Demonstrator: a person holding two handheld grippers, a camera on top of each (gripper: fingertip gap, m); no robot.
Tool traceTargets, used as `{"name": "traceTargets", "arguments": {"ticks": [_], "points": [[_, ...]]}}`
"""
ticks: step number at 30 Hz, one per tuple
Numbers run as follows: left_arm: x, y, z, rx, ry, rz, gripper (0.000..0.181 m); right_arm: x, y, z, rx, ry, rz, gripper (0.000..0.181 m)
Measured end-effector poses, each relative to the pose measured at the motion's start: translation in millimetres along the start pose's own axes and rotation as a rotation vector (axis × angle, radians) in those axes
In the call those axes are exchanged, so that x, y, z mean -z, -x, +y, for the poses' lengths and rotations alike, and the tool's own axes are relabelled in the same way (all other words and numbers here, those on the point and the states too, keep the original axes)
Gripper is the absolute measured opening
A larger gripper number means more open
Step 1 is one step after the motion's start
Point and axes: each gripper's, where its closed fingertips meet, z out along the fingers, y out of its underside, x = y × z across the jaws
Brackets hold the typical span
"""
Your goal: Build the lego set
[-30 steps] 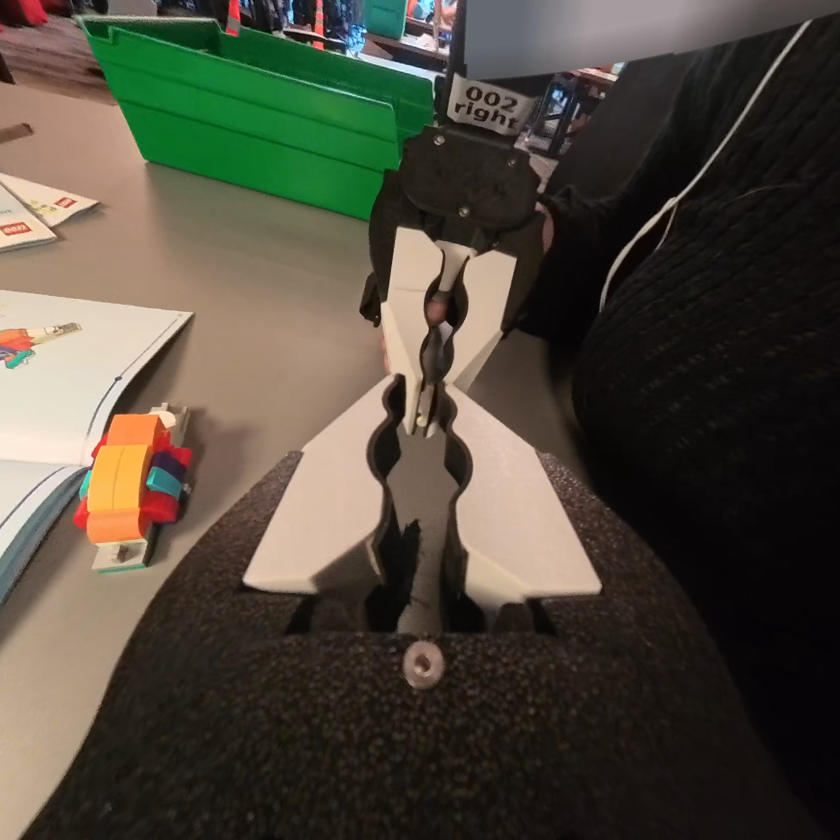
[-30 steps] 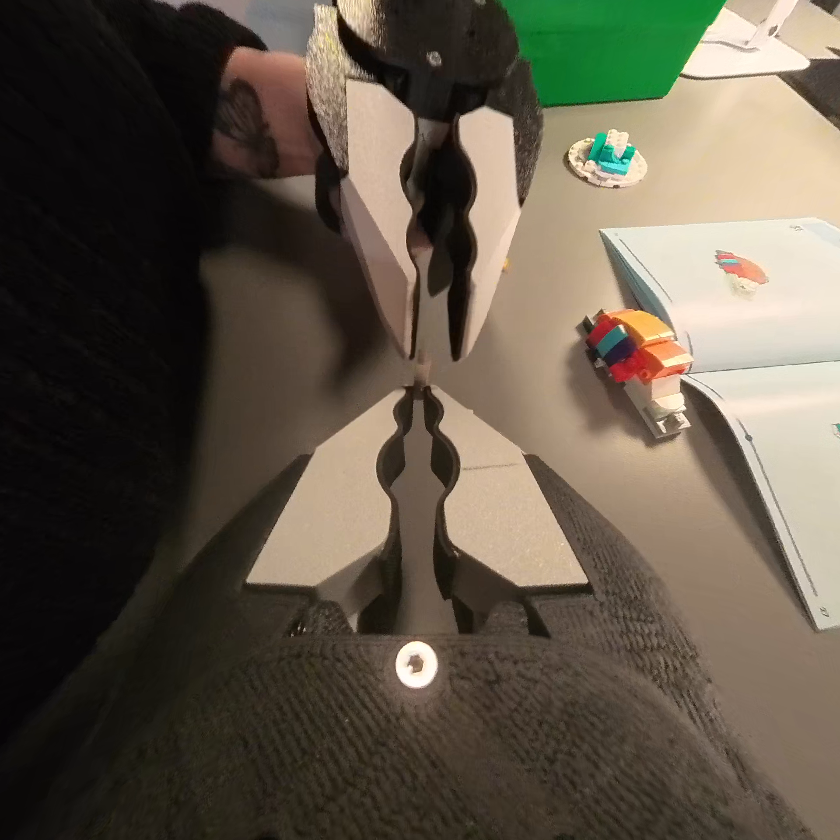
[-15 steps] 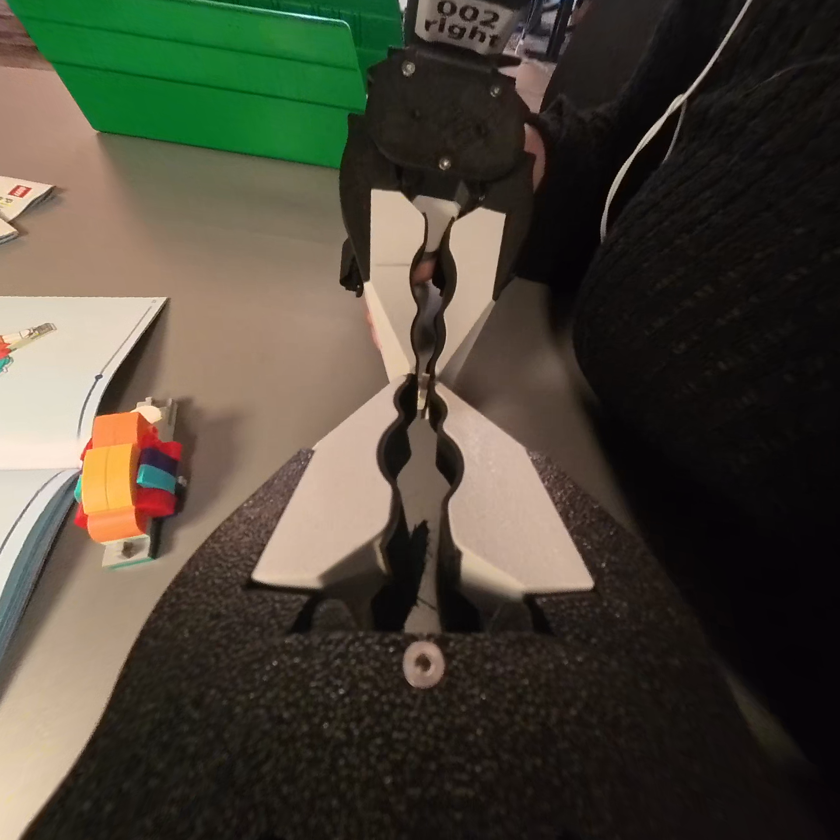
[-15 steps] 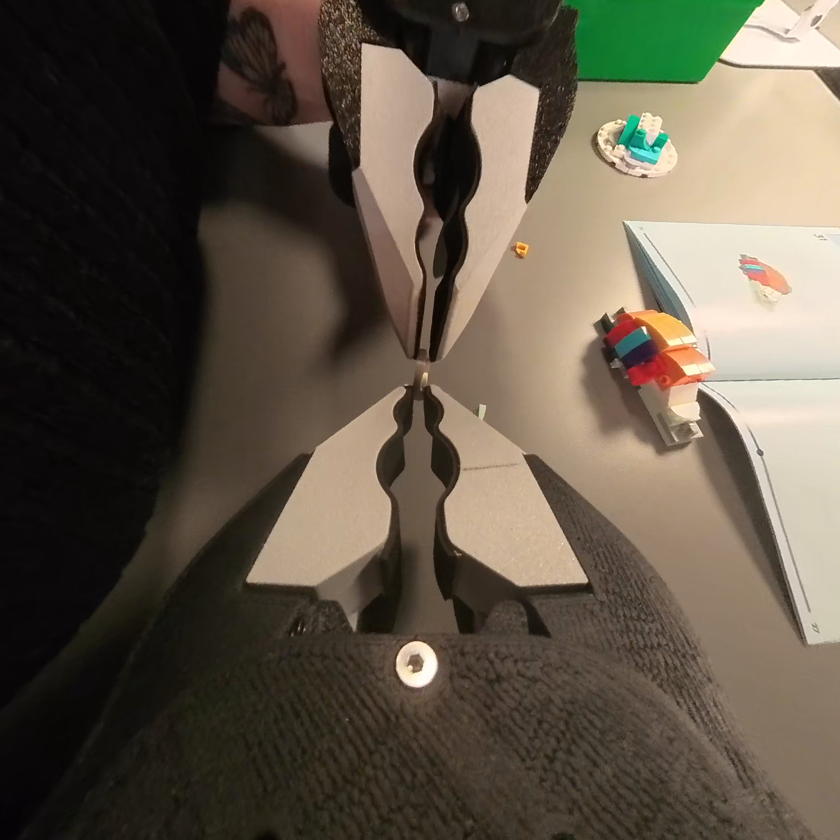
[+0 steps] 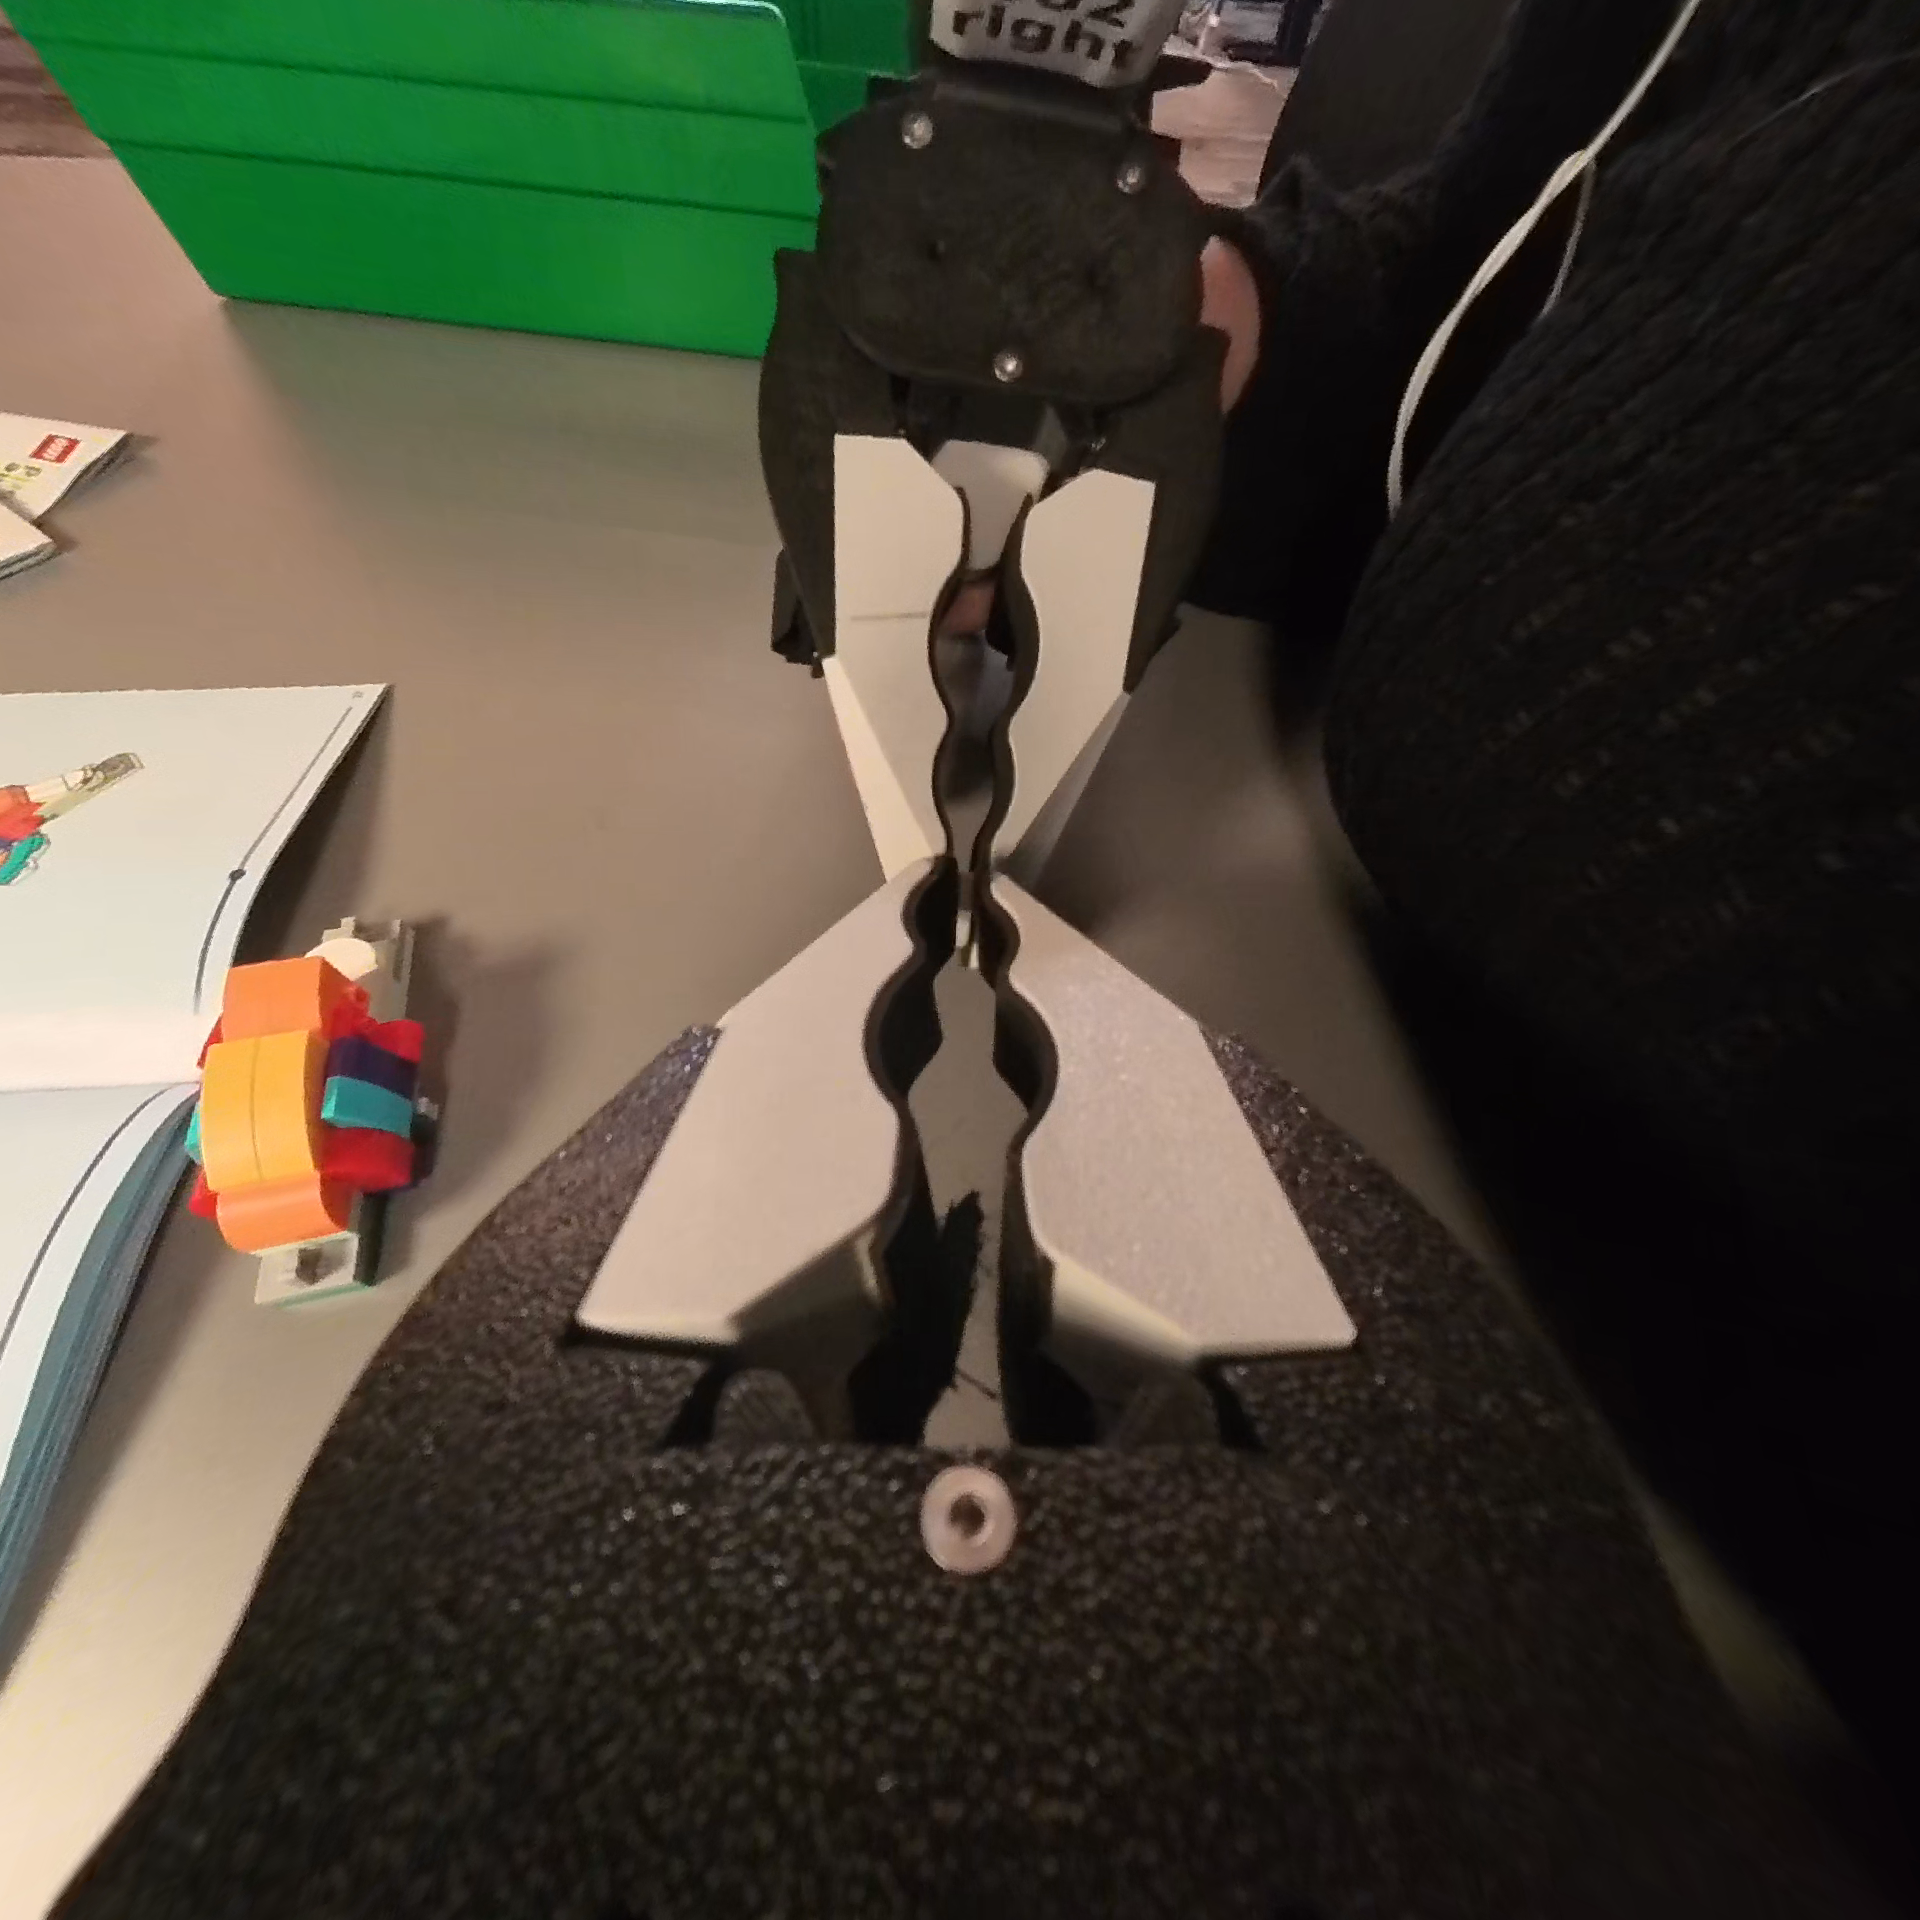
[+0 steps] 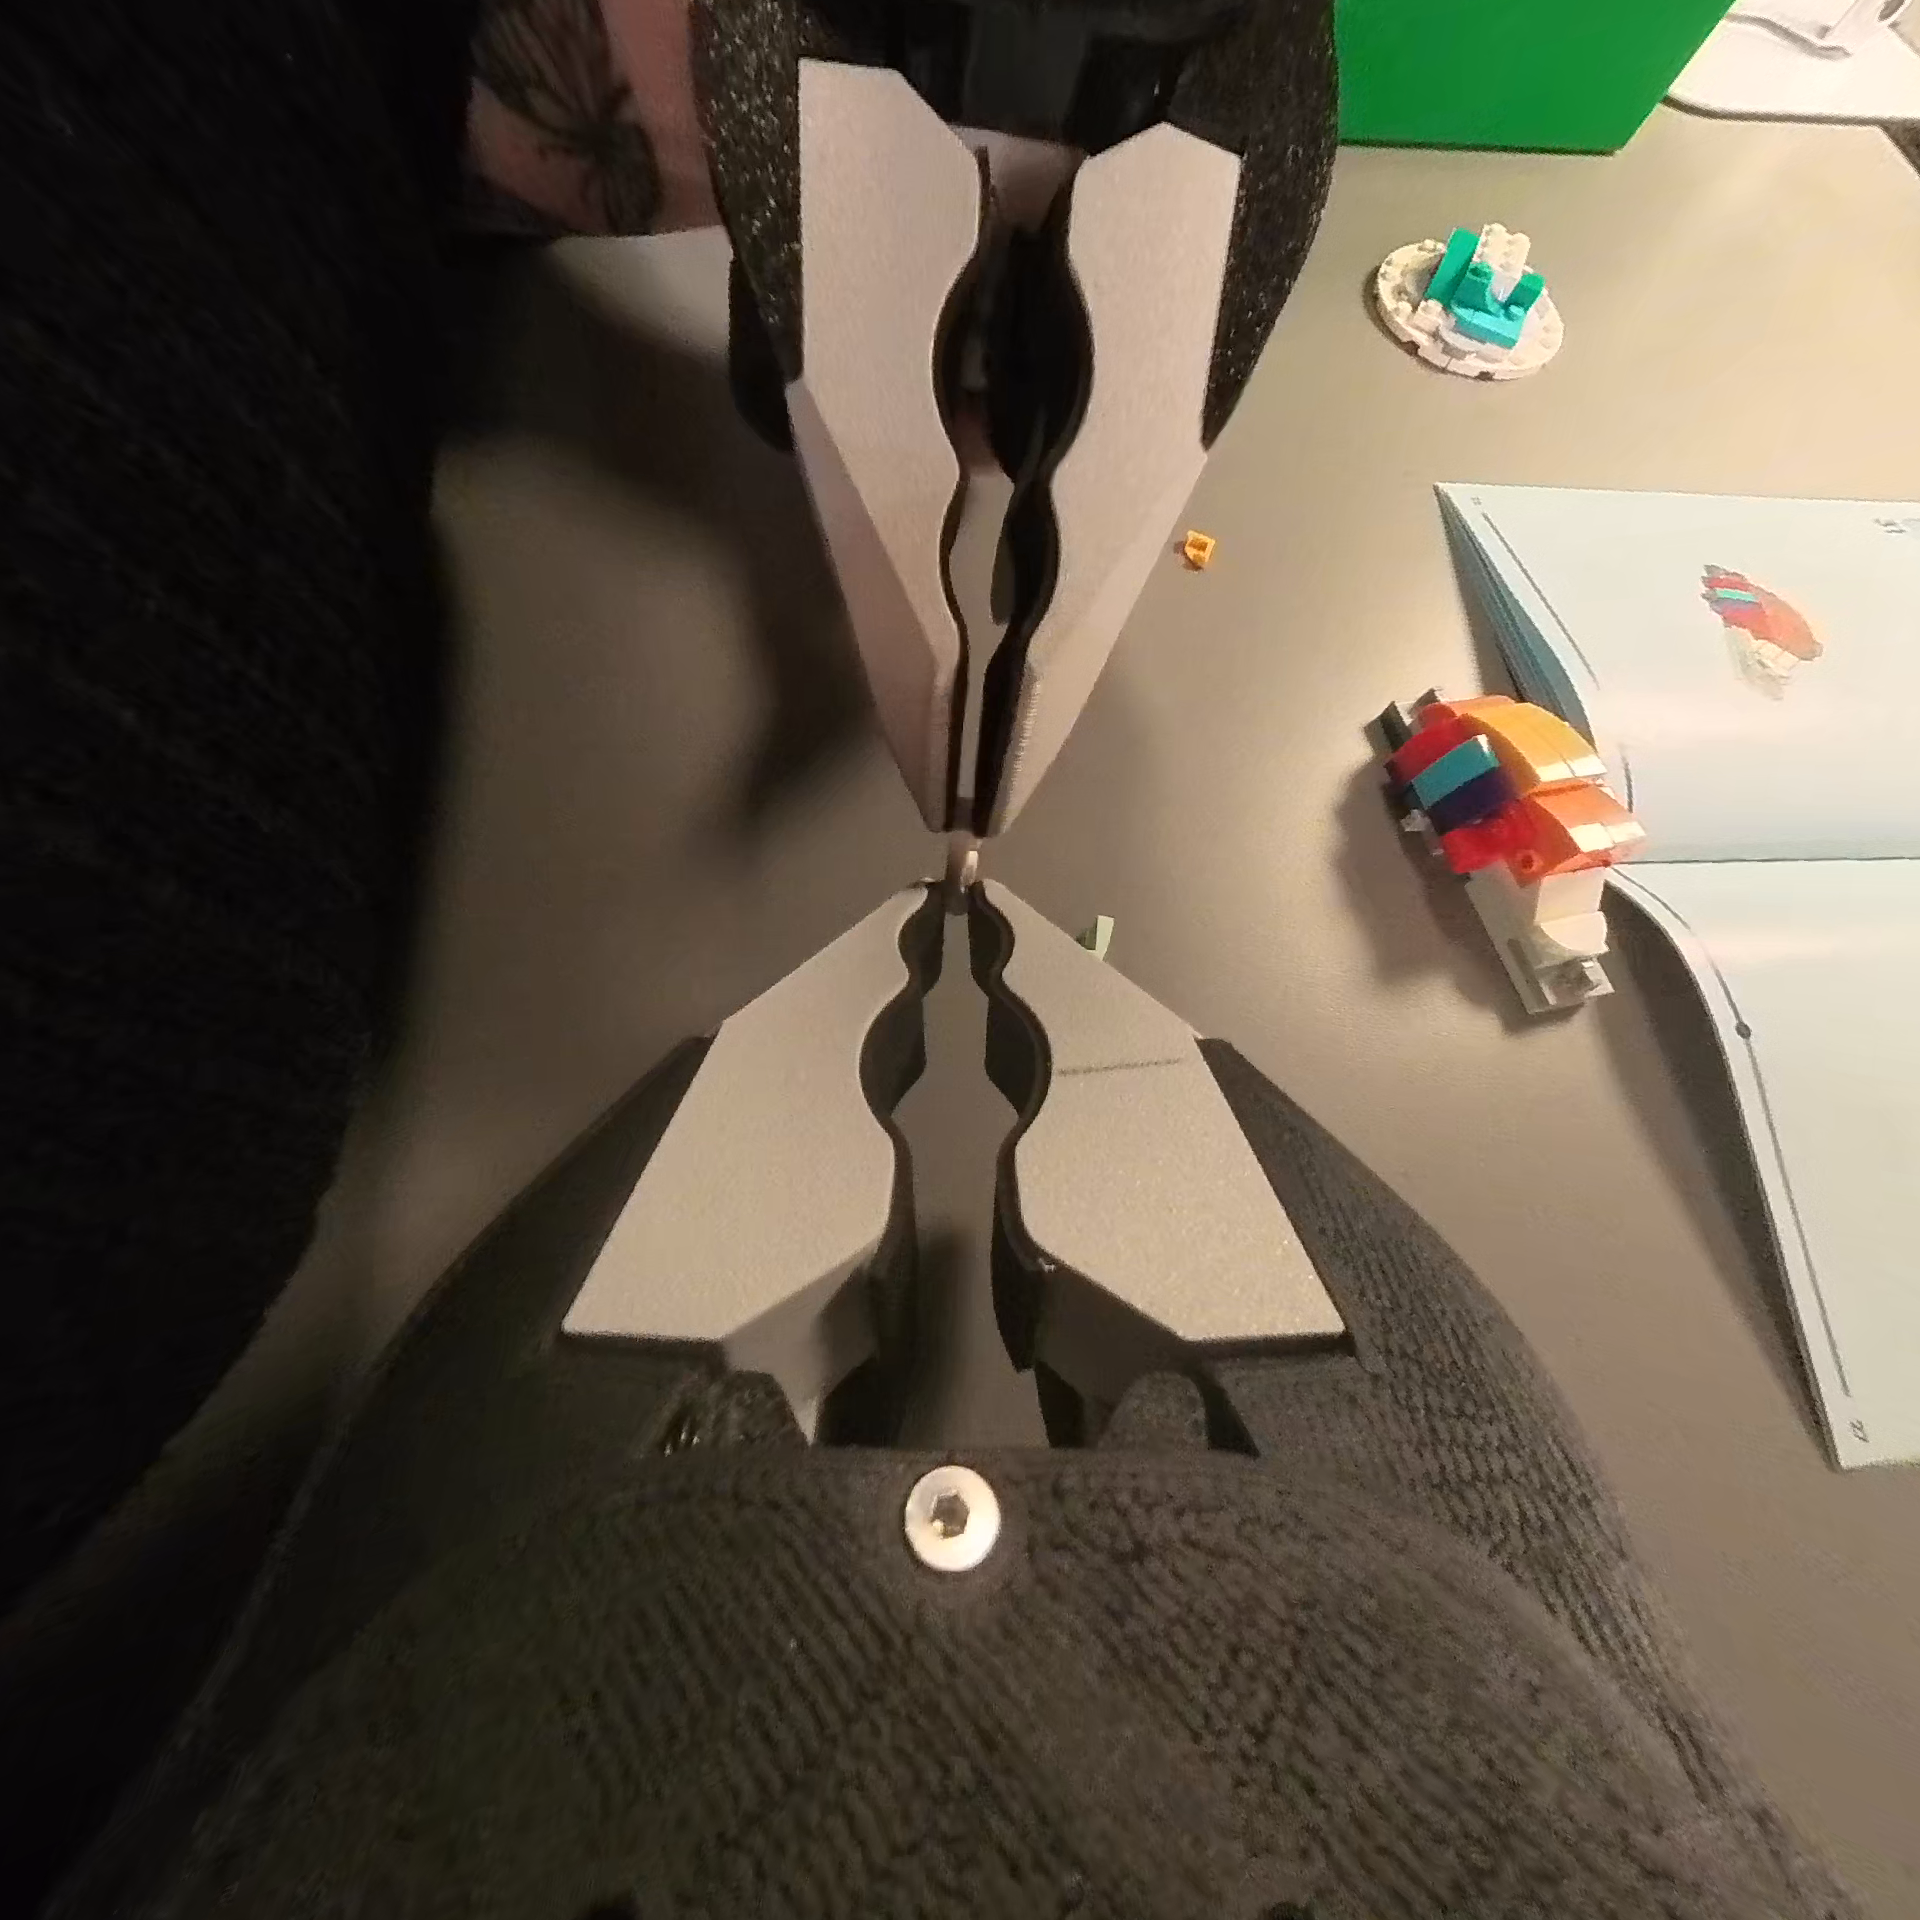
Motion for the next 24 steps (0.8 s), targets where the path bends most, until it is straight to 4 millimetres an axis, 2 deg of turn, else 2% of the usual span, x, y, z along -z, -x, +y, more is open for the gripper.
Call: {"name": "traceTargets", "arguments": {"ticks": [3, 11, 15, 20, 24], "points": [[1, 4, 0, -0.001, 0.001, -0.032, 0.005, 0, -1, -1, -0.007, -0.005, 0.001, 0.003], [-1, 0, 4, -0.027, 0.025, -0.006, 0.004, 0, 1, 0, -0.001, -0.003, -0.007, 0.003], [2, 7, 3, -0.034, 0.042, -0.041, 0.003, 2, -5, -2, -0.020, -0.016, 0.024, 0.004], [0, 17, 12, -0.017, 0.108, -0.051, 0.003, 13, -18, -2, -0.091, -0.059, 0.058, 0.030], [-4, 20, 21, -0.017, 0.162, -0.040, 0.003, 8, -18, 5, -0.121, -0.009, 0.046, 0.041]]}}
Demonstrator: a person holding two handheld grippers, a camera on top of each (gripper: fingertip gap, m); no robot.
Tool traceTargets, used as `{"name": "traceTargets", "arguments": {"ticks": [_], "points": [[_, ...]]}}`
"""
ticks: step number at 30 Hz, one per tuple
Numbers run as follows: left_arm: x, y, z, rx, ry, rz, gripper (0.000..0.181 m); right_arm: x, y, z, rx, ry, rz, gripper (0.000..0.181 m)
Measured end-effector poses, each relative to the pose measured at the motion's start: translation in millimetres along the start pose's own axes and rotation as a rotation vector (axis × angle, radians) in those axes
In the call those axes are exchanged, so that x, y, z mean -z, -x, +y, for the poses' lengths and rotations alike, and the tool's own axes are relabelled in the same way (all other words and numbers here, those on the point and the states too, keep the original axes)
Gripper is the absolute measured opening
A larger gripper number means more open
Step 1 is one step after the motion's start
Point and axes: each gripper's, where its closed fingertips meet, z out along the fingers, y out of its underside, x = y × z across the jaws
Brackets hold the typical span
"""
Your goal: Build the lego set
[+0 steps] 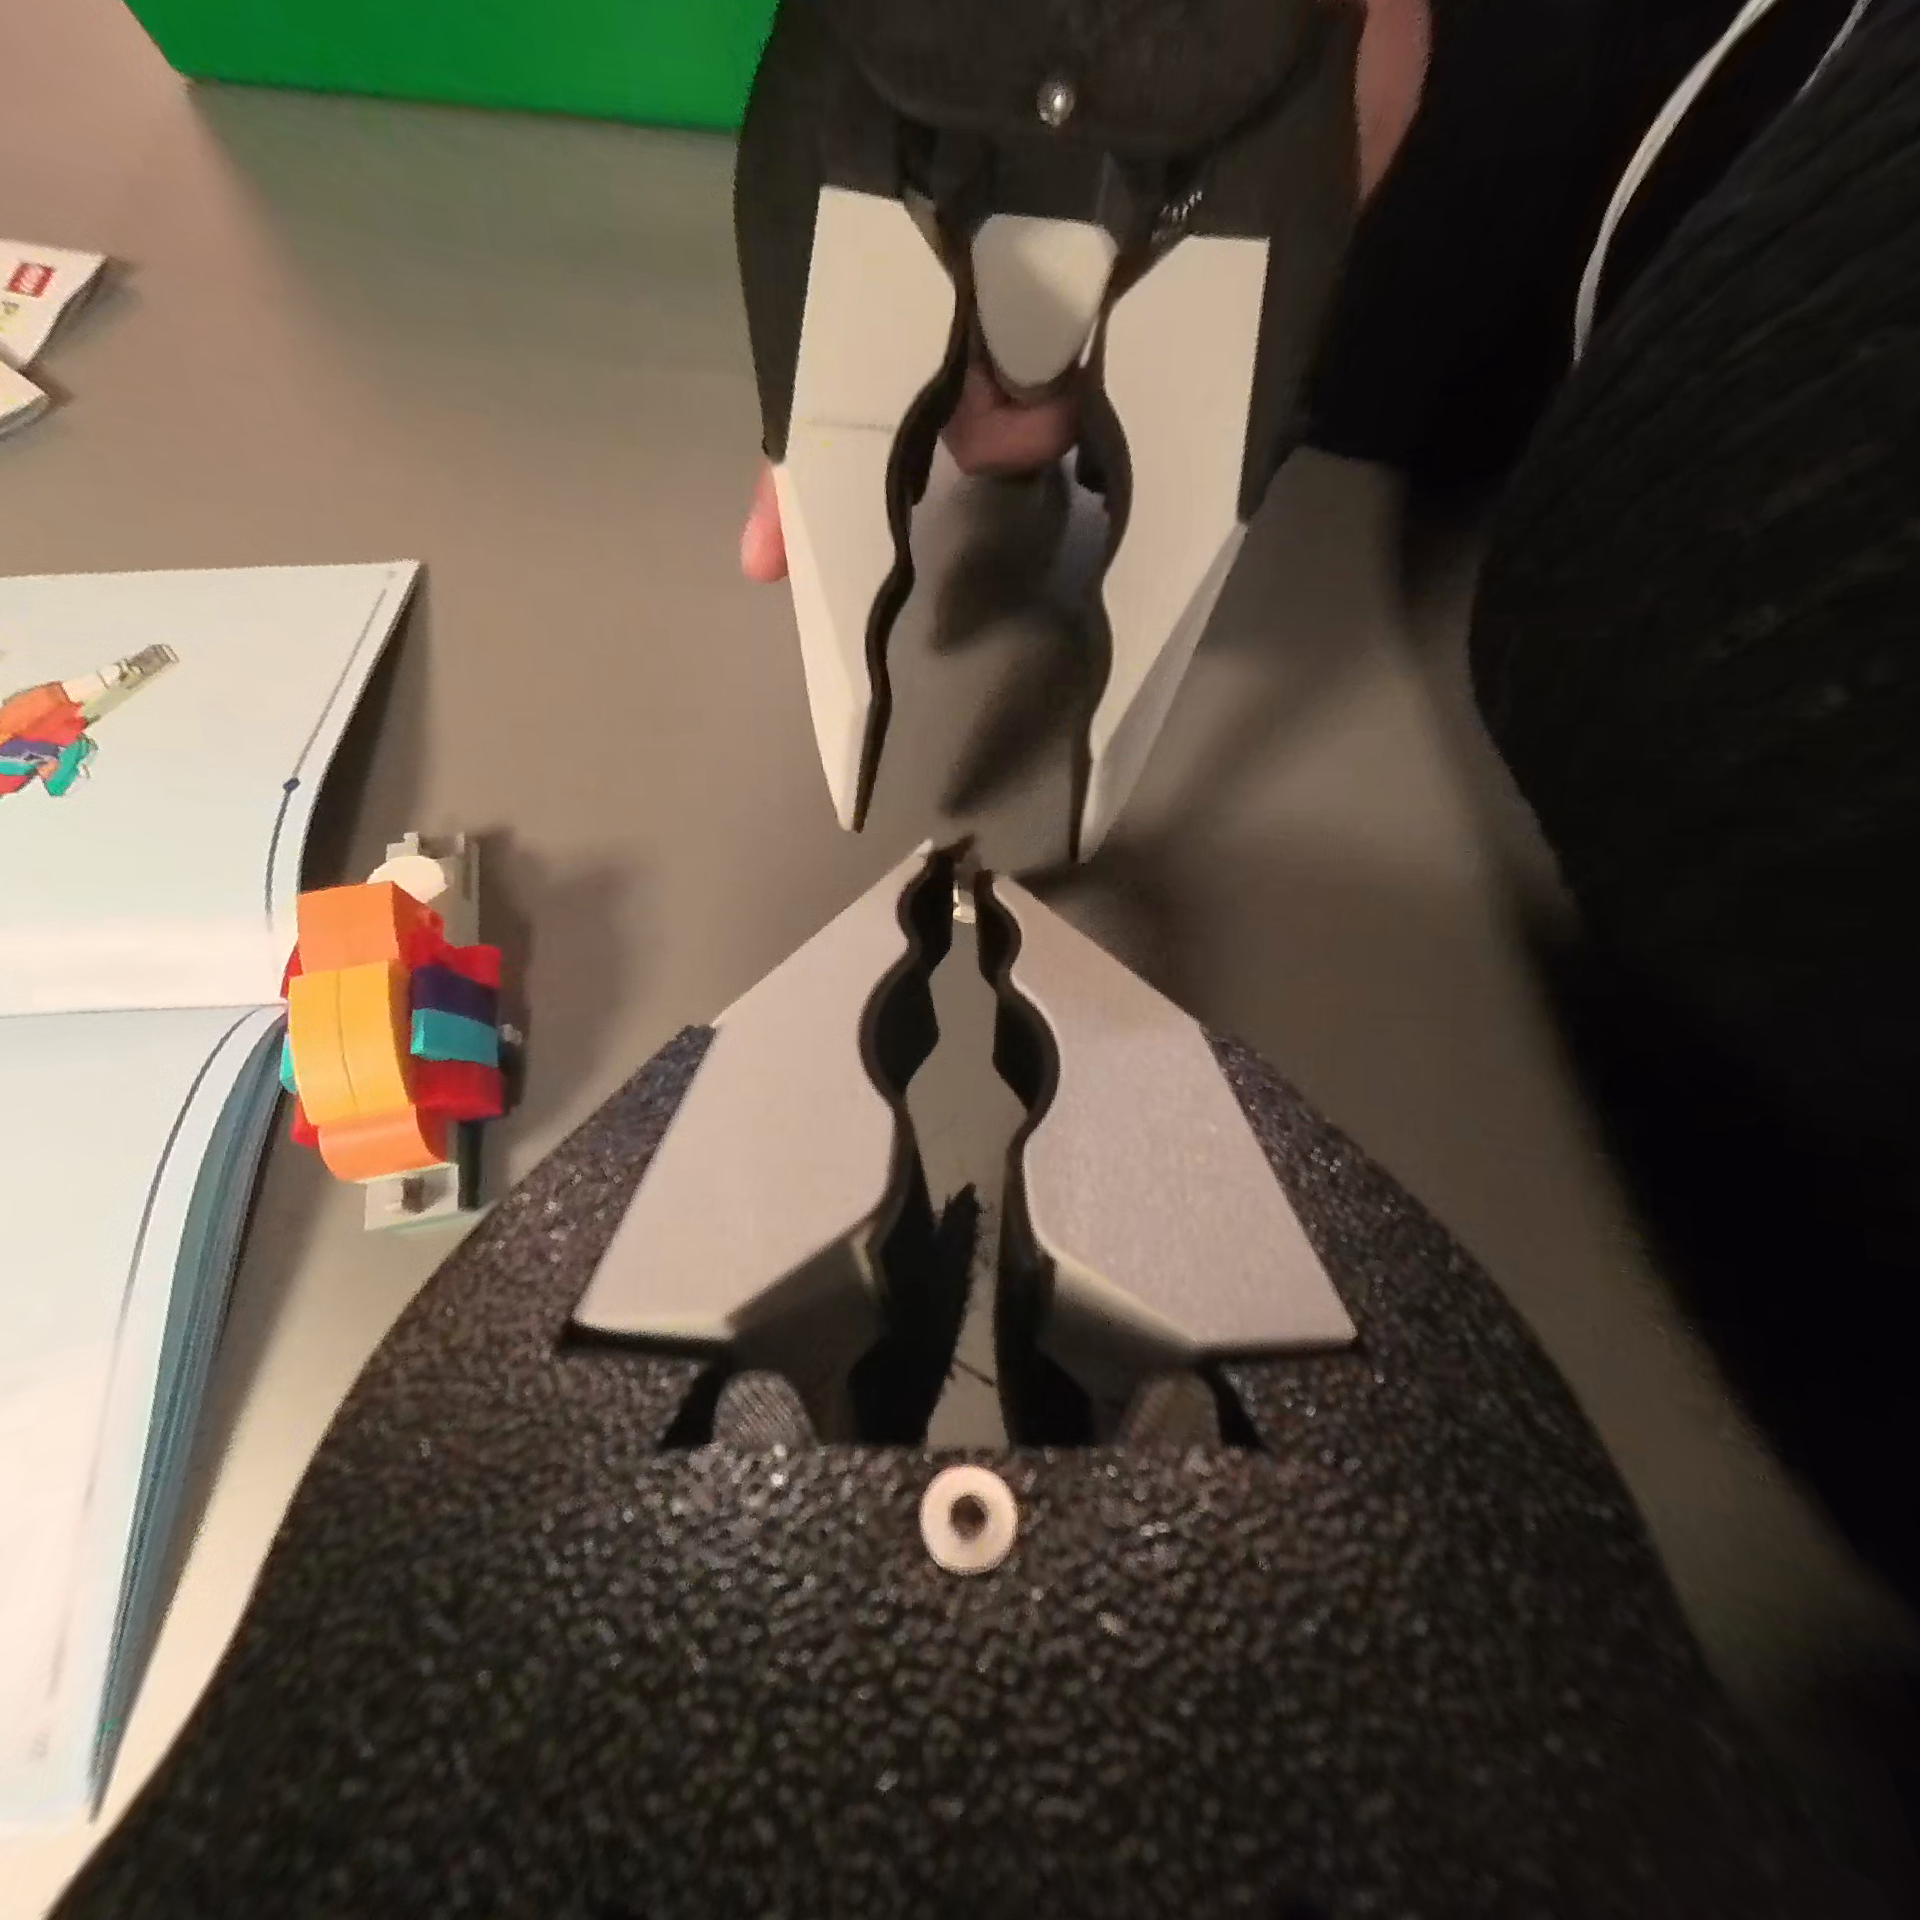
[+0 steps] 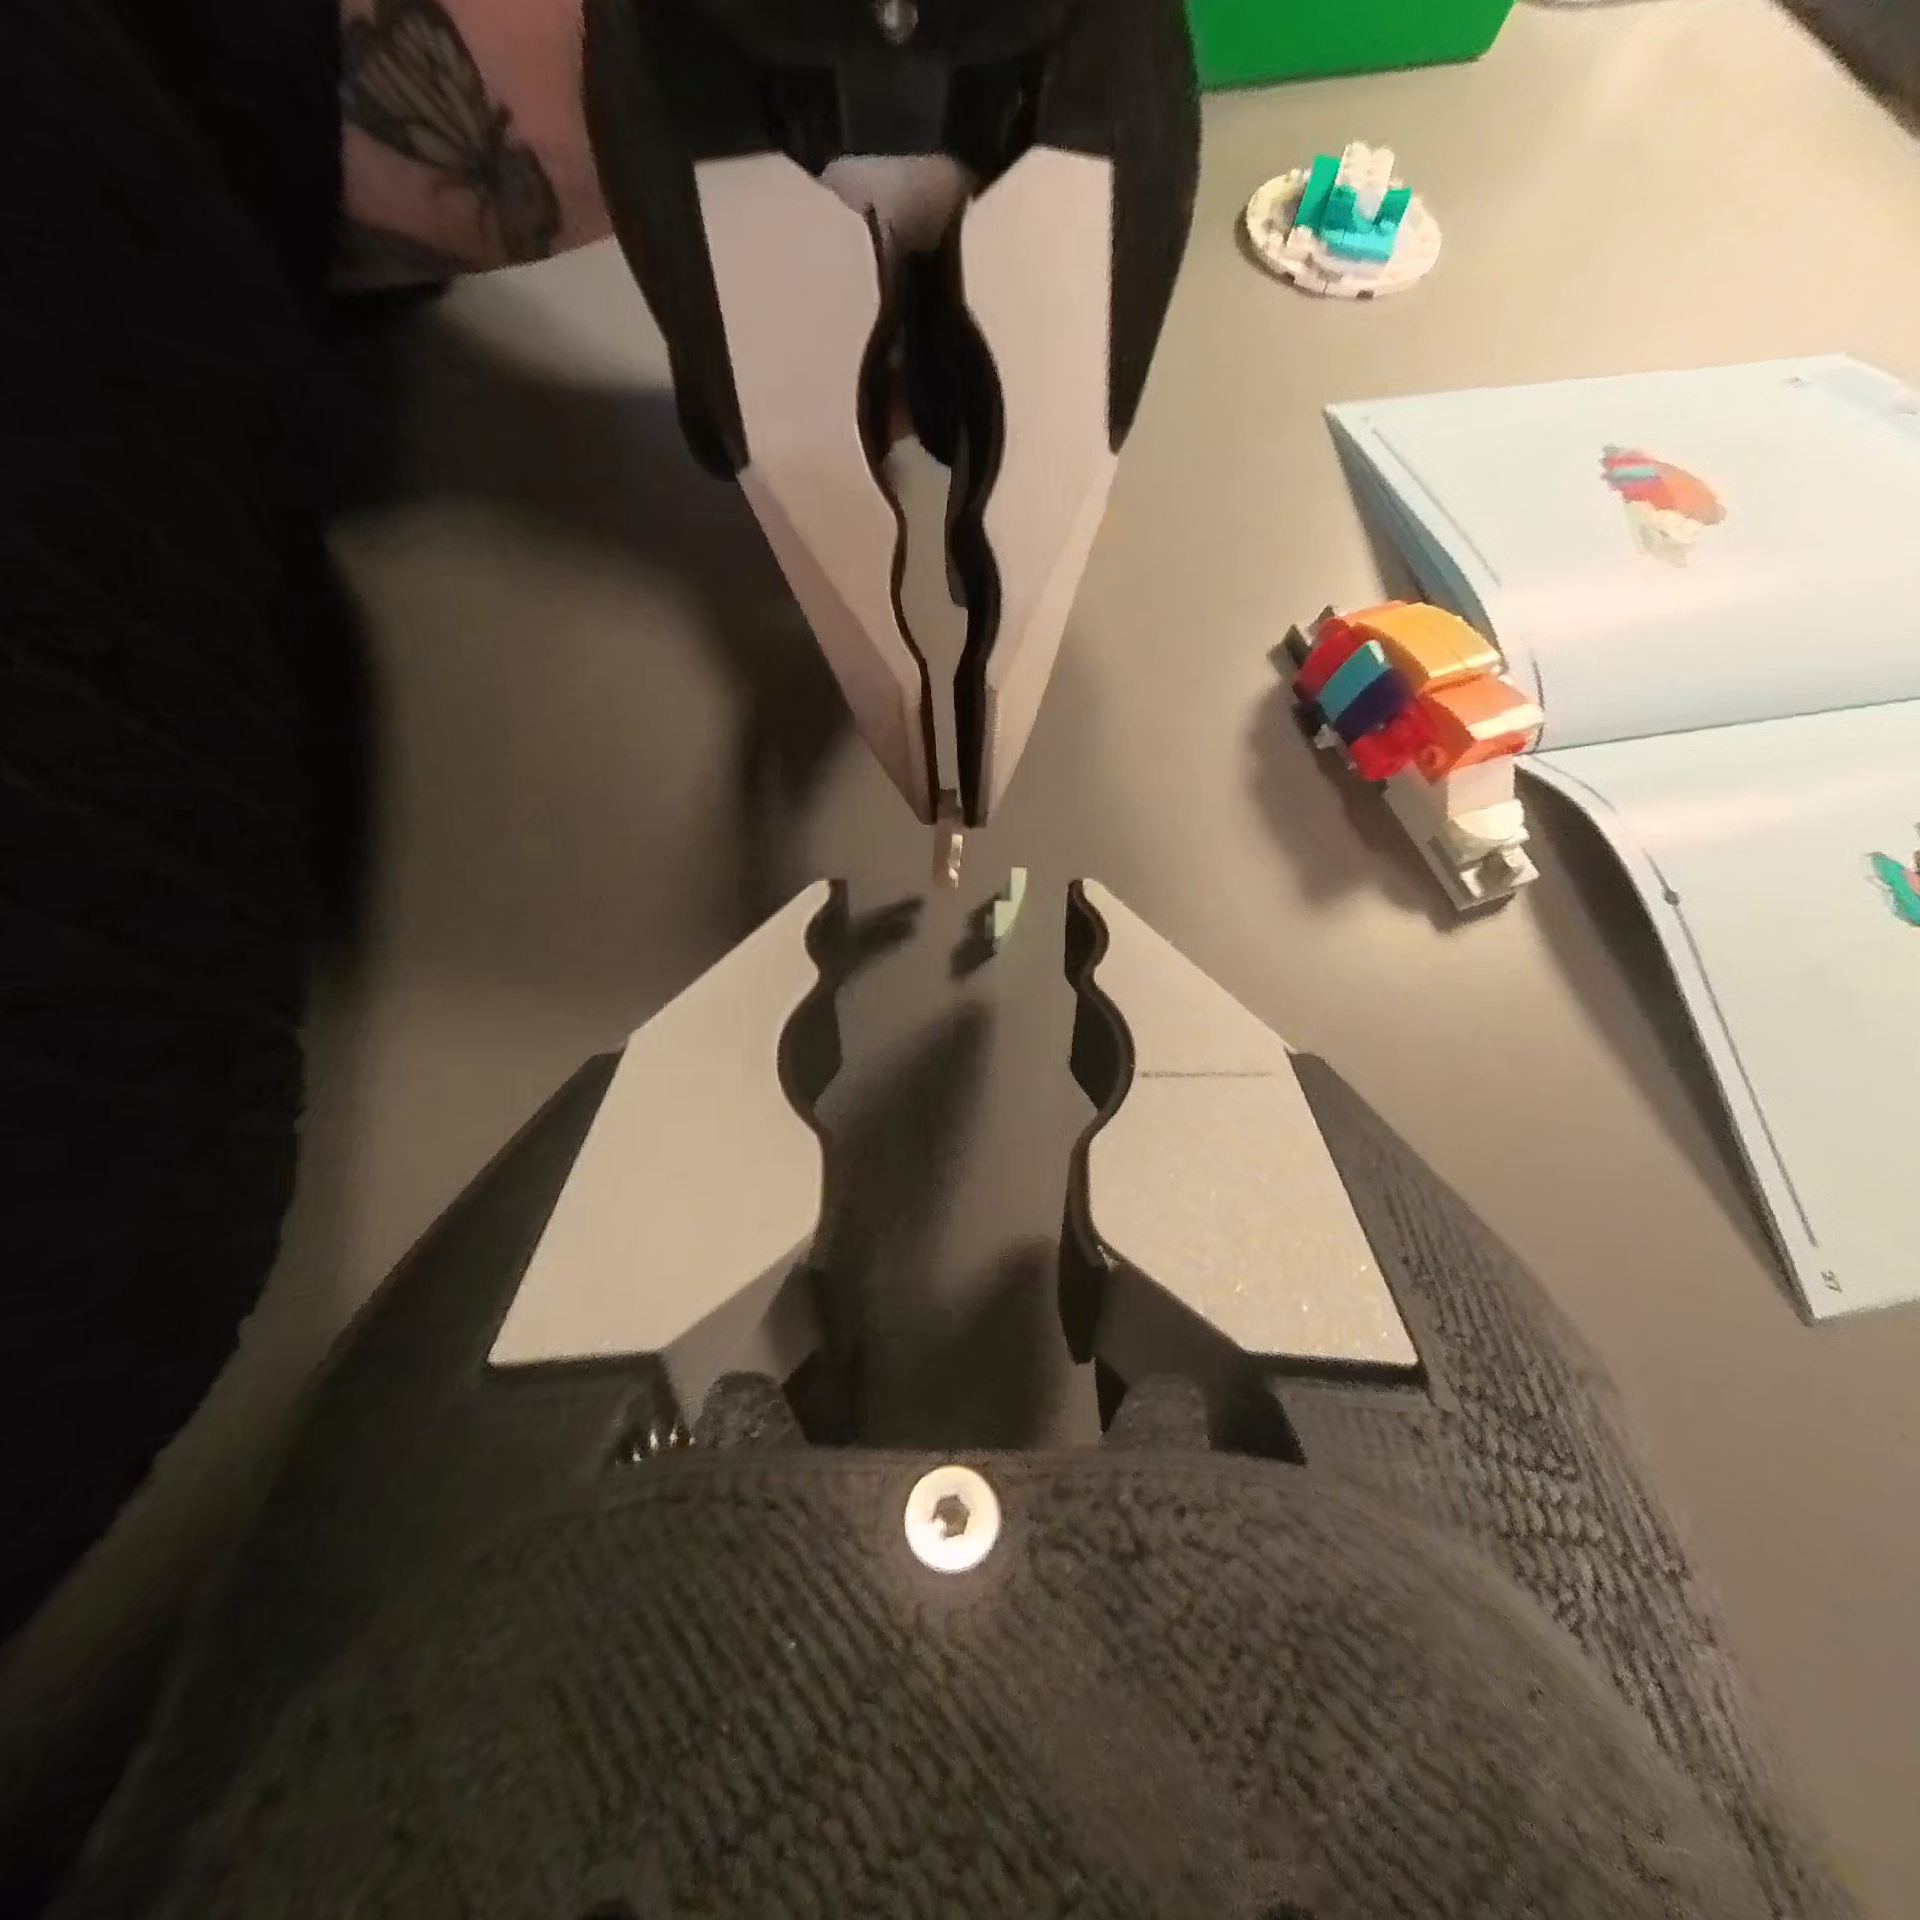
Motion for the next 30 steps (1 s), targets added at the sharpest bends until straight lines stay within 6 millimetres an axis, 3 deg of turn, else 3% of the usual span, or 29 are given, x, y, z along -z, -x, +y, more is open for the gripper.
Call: {"name": "traceTargets", "arguments": {"ticks": [6, 30], "points": [[-2, 2, 5, 0.005, 0.036, 0.014, 0.003, -7, -1, 9, -0.032, 0.070, -0.014, 0.042], [-6, 7, 3, -0.055, 0.069, -0.037, 0.003, -14, -4, 10, -0.051, 0.103, -0.002, 0.024]]}}
